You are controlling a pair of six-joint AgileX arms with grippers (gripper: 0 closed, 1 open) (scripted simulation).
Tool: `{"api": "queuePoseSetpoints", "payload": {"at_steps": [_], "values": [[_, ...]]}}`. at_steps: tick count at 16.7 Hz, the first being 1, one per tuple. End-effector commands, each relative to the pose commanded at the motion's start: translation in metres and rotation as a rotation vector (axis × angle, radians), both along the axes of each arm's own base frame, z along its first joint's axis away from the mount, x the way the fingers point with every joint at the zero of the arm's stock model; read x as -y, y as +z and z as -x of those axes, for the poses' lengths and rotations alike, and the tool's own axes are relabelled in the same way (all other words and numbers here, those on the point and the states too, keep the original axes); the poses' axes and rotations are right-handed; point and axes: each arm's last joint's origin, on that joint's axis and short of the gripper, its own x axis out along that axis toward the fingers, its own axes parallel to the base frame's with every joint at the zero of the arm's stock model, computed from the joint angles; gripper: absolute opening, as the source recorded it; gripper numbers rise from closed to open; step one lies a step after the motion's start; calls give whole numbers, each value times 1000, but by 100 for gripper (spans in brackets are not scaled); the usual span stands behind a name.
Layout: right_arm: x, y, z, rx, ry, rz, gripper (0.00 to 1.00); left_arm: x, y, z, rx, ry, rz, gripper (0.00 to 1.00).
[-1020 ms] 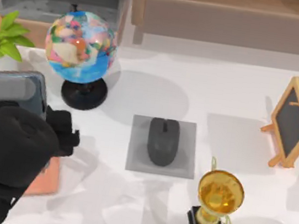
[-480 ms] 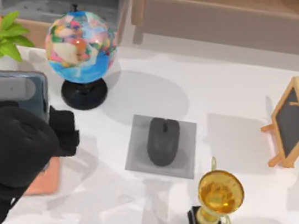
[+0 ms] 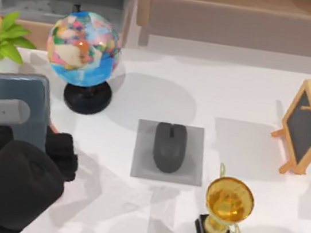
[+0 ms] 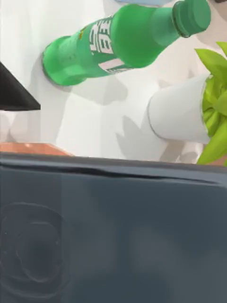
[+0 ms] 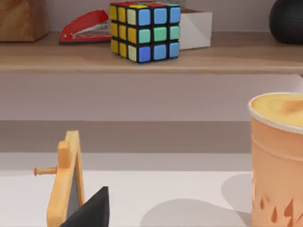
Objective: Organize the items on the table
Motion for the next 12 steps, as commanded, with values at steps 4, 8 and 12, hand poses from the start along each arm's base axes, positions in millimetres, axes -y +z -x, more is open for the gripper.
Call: {"api": "queuePoseSetpoints", "payload": {"at_steps": [4,8,12], "values": [[0,0,0,0,0,0,100,0,0,4,5,-2,-8,100],[0,0,0,0,0,0,100,-4,4,2,6,-10,15,100],[0,0,0,0,0,0,100,-27,16,-1,43,-42,97,100]]}}
